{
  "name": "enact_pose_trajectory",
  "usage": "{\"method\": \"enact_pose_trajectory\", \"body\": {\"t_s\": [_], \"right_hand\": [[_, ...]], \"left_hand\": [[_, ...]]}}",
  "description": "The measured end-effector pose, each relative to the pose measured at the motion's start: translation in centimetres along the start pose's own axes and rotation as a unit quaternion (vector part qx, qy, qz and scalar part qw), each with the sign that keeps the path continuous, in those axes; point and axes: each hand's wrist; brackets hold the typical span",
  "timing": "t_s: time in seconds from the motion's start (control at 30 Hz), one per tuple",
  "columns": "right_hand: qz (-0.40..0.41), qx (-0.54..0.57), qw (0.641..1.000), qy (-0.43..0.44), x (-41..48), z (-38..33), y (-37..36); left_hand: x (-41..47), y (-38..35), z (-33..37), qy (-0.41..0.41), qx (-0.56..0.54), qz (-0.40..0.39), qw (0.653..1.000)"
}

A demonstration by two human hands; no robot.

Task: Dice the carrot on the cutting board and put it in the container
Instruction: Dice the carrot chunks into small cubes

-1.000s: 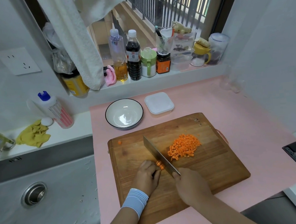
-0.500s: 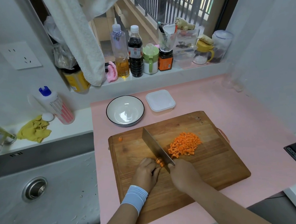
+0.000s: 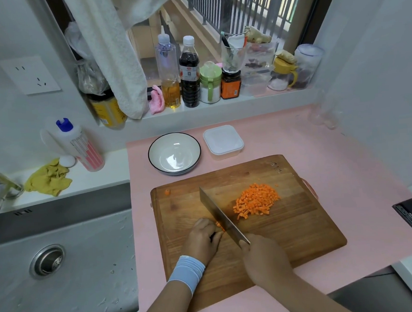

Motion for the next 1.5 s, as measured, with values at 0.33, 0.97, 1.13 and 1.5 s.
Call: {"method": "enact_pose_trajectory", "body": {"t_s": [0.33,0.97,1.13,1.5], "right_hand": [[-0.018,0.015,1.000,-0.008,0.8,-0.3,-0.1],[-0.025,0.023,0.999,-0.012,2.9,-1.7,0.4],[-0.016,0.030,0.999,-0.001,2.3,-1.7,1.0],[-0.016,0.004,1.000,0.014,-0.2,-0.4,0.3]], "left_hand": [[0.0,0.0,0.2,-0.006,-0.008,-0.006,1.000],[-0.6,0.8,0.5,-0.015,-0.031,0.008,0.999],[-0.5,0.6,0.3,-0.020,-0.008,0.003,1.000],[-0.5,0.3,-0.2,-0.016,-0.008,0.007,1.000]]}}
Point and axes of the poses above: each hand's wrist, its own x-axis towards the middle knuckle, its own y-axis out of the back of the hand, z = x × y, and after that the axes turned 15 degrees about -z, right-handed
